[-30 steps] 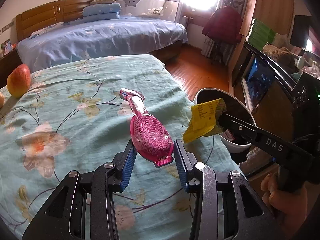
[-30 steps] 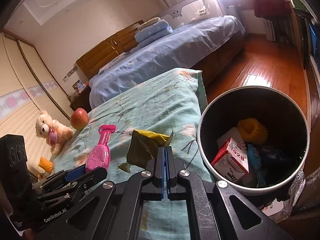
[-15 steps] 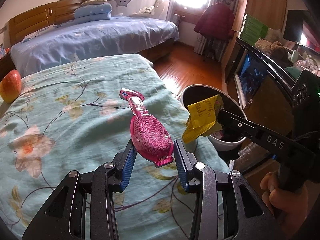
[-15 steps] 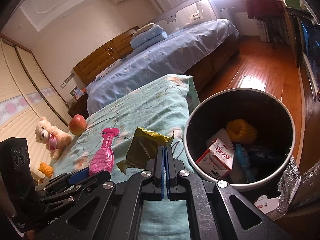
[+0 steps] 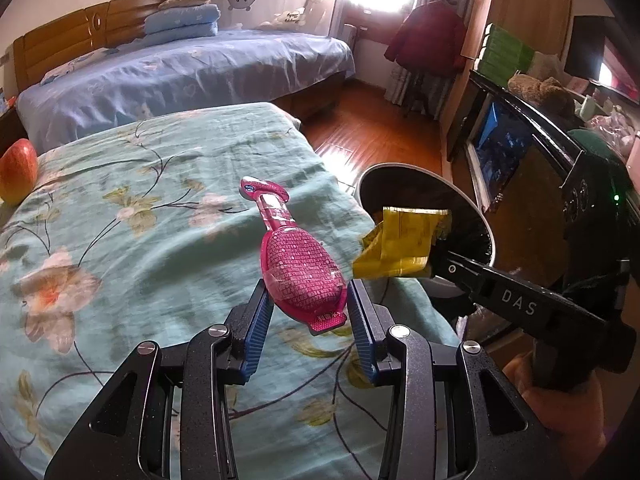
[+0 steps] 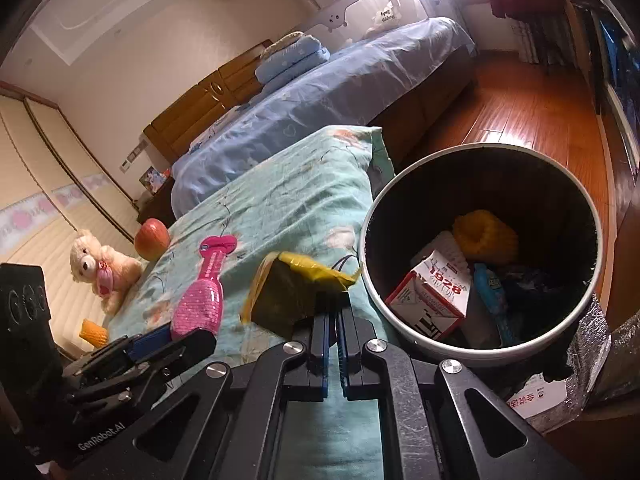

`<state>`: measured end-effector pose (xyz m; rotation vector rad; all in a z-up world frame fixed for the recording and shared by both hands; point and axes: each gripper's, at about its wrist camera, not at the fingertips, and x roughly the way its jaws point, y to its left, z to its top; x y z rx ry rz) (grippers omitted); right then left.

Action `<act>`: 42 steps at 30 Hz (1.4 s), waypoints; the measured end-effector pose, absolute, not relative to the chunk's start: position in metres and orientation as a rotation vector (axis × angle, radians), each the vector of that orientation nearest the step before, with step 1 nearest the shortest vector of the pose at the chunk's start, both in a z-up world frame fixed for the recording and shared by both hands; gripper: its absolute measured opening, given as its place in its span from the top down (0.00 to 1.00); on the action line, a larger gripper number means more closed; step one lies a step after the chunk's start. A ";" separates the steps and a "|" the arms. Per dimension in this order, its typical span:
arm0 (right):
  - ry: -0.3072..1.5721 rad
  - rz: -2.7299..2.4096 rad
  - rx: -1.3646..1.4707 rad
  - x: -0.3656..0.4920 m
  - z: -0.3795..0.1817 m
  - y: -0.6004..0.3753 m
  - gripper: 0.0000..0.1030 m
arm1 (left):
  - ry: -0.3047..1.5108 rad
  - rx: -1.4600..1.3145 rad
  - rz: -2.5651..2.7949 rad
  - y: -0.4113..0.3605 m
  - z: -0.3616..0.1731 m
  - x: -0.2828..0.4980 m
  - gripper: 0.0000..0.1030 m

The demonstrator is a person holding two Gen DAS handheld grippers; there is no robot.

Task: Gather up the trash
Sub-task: 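Carry the yellow bag with the right tool while the left tool carries the pink brush to the bin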

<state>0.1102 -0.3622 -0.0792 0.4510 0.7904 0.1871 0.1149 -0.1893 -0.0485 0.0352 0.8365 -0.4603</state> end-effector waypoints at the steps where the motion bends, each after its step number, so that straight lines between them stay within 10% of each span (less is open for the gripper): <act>1: 0.793 0.190 0.453 0.111 -0.081 -0.361 0.94 | 0.836 0.036 -0.461 -0.189 -0.048 0.115 0.64; 42: 0.709 -0.015 0.456 0.099 -0.066 -0.438 0.99 | 0.824 0.117 -0.613 -0.277 -0.037 0.125 0.64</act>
